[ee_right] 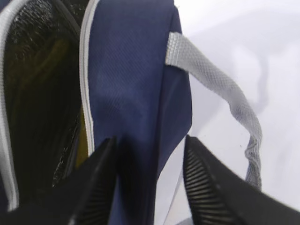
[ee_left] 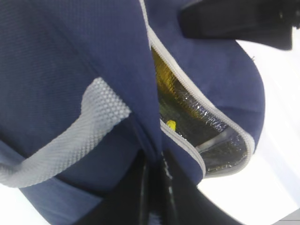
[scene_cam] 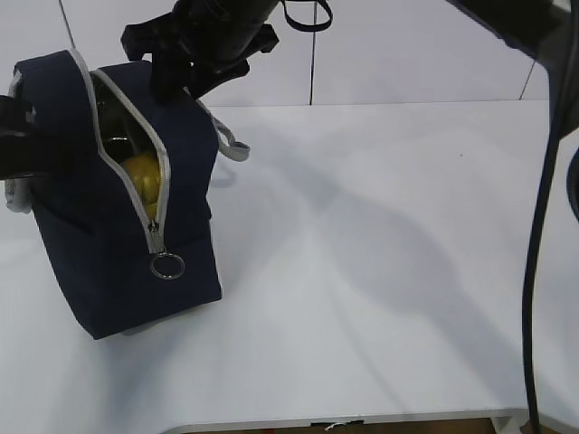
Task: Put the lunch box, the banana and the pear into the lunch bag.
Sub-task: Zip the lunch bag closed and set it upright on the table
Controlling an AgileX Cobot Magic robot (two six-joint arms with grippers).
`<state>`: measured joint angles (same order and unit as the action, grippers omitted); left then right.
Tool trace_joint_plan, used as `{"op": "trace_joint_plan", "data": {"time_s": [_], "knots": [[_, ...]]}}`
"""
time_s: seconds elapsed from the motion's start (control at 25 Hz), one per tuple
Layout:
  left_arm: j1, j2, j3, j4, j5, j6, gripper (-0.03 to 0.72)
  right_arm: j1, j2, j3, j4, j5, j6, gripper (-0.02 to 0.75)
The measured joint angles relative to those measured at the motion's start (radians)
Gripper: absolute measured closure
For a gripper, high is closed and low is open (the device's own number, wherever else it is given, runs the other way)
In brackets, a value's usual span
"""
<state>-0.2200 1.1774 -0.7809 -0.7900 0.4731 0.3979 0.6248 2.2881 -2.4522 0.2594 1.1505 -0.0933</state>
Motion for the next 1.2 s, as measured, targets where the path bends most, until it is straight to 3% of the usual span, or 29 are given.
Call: {"op": "trace_joint_plan", "data": {"time_s": [0.28,0.52,0.72,1.2], "knots": [[0.0,0.0,0.0,0.0,0.0,0.0,0.703,0.0,0.006,0.0,0.022,-0.022,-0.03,0.514],[0.0,0.0,0.0,0.0,-0.002,0.0,0.703,0.0,0.007,0.0,0.026,-0.022,-0.059,0.708],[0.0,0.0,0.0,0.001,-0.006,0.025,0.703,0.0,0.007,0.0,0.005,-0.022,-0.098,0.719],[-0.011,0.028,-0.045,-0.015,-0.014,0.102,0.703,0.012,-0.029,0.0,-0.136,-0.009,0.074,0.72]]}}
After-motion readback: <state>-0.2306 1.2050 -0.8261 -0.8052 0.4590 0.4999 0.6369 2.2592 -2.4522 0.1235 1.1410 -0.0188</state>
